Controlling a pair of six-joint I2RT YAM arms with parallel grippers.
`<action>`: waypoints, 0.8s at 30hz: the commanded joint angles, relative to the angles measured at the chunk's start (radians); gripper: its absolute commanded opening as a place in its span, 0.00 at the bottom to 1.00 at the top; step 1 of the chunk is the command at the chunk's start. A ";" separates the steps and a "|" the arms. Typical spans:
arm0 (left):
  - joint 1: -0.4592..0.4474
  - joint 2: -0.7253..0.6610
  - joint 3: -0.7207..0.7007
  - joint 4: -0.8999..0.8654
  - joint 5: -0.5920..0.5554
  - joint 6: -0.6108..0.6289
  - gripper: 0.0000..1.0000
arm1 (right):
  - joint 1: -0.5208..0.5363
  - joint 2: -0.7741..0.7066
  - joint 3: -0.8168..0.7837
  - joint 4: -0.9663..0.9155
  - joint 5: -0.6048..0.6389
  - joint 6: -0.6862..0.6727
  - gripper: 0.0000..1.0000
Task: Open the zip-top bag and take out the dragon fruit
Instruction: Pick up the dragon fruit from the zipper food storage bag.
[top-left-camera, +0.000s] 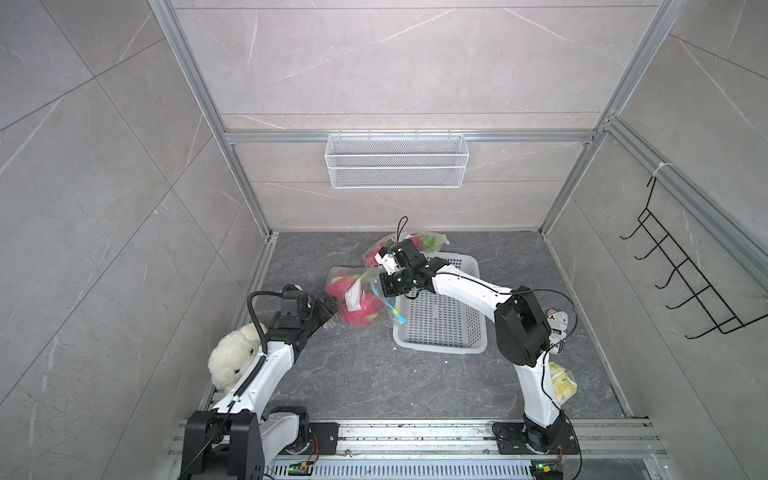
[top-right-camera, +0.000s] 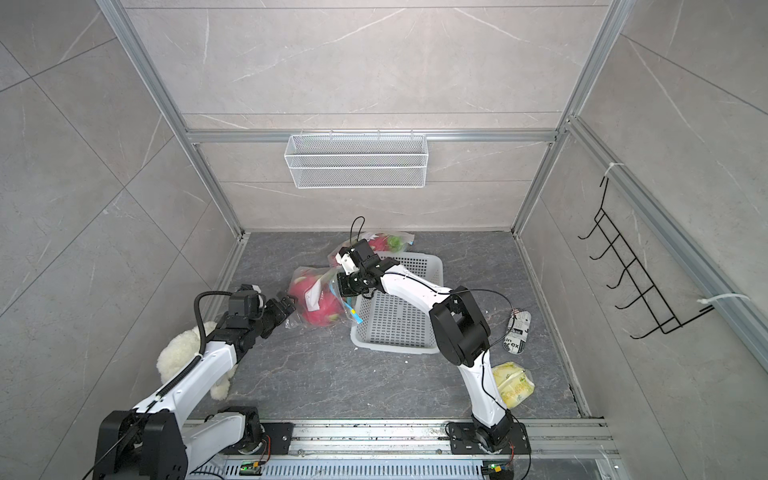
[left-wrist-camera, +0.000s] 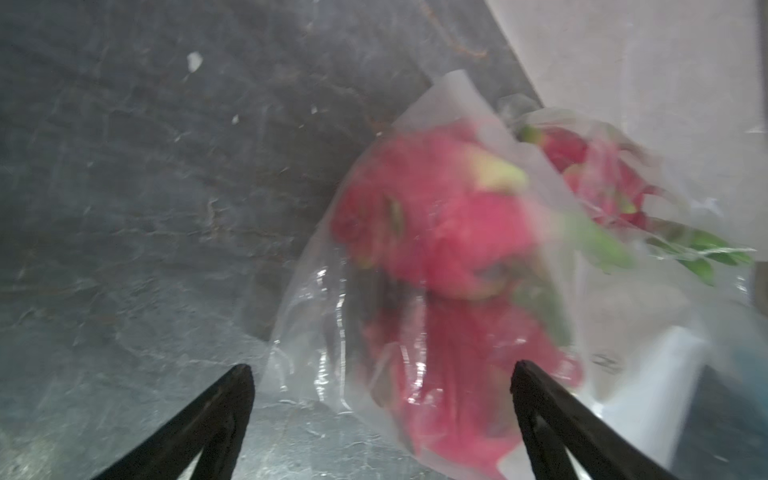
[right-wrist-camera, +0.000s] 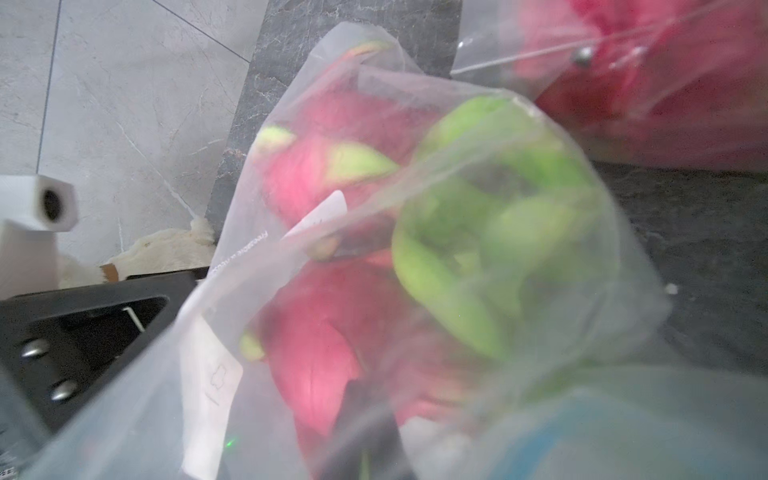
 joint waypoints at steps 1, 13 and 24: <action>0.022 -0.002 -0.028 0.098 -0.025 -0.029 0.98 | -0.009 -0.039 -0.017 0.046 -0.046 0.021 0.00; 0.032 0.091 -0.136 0.357 0.004 -0.073 0.52 | -0.009 0.002 0.017 -0.005 -0.085 0.014 0.14; 0.030 0.201 -0.099 0.440 0.140 -0.082 0.12 | 0.030 0.056 0.099 -0.187 -0.020 -0.077 0.57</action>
